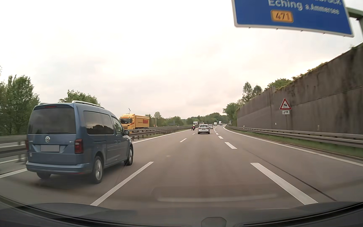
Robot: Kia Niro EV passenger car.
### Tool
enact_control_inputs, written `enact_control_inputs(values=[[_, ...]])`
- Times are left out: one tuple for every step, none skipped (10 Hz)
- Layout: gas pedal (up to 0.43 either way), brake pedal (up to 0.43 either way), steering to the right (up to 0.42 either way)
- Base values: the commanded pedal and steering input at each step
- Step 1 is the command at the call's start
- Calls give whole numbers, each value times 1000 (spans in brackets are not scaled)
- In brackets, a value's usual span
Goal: Follow the waypoints while adhering to traffic rules and regulations
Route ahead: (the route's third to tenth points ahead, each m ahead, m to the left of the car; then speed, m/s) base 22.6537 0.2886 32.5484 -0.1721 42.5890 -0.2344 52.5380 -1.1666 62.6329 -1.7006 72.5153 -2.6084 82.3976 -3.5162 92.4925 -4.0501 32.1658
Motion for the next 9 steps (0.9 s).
enact_control_inputs(values=[[350,0,1],[350,0,1],[350,0,1],[350,0,1],[350,0,1],[350,0,2],[350,0,2],[350,0,3],[350,0,4]])
